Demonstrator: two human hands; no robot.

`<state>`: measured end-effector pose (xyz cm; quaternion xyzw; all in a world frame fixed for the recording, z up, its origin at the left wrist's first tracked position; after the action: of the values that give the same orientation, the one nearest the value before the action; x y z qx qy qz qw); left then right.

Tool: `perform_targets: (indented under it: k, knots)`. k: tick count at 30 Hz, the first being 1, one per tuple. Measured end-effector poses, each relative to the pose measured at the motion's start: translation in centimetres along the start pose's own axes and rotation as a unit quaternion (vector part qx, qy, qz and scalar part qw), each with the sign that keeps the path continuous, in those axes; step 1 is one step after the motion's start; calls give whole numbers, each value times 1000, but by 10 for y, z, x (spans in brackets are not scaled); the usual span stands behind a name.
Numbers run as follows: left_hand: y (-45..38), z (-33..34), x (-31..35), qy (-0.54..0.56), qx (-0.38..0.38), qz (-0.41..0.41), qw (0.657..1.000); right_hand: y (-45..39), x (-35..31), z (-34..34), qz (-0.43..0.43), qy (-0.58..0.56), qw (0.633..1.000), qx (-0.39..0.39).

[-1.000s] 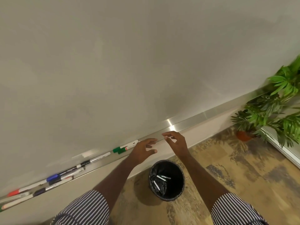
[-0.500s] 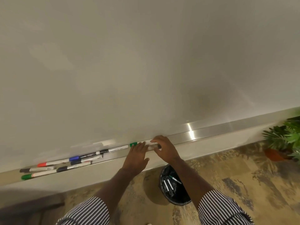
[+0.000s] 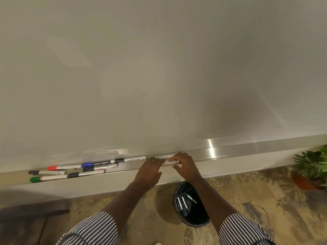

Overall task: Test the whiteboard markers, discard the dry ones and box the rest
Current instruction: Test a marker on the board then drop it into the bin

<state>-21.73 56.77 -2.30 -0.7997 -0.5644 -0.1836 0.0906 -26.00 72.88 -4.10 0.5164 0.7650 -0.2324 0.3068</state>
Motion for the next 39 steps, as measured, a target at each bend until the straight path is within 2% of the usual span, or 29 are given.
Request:
perform_targets:
  k: [5,8,11,13,16,21,26,29,35,39]
  knots:
    - [-10,-20,-3,25,44,2,999,-4,-8,0,33,-74,997,-7]
    - [-11,-47,-8,114,96,-18,989,-4,-22,-13,78,-192,978,32]
    - [-2,-76,-14,219,102,-38,970,-1,-40,-28,98,-304,946,55]
    - [12,-98,-15,323,102,-47,940,4,-58,-38,97,-385,915,66]
    - [45,-132,-11,465,120,-67,874,12,-88,-44,89,-481,869,75]
    - [98,-171,-15,535,178,-74,822,19,-162,-30,64,-585,808,38]
    - [136,-204,-31,562,227,-66,793,17,-243,3,38,-617,786,-35]
    - [155,-224,-44,574,248,-48,779,12,-290,18,5,-613,788,-60]
    - [196,-255,-88,594,322,-45,736,2,-360,51,20,-636,771,9]
    - [220,-268,-114,598,388,-86,695,-4,-408,83,49,-632,771,57]
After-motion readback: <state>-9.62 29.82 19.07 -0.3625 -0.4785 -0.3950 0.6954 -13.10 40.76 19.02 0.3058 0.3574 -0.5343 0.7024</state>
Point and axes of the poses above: each hand's wrist, its own y-axis away from the middle knuckle, its own z-axis out of the palm, x = y × z, the point moved 7 cm from there along -y, towards the middle knuckle, and after that the axes turned 3 degrees about -x, right-handed, at the moved point
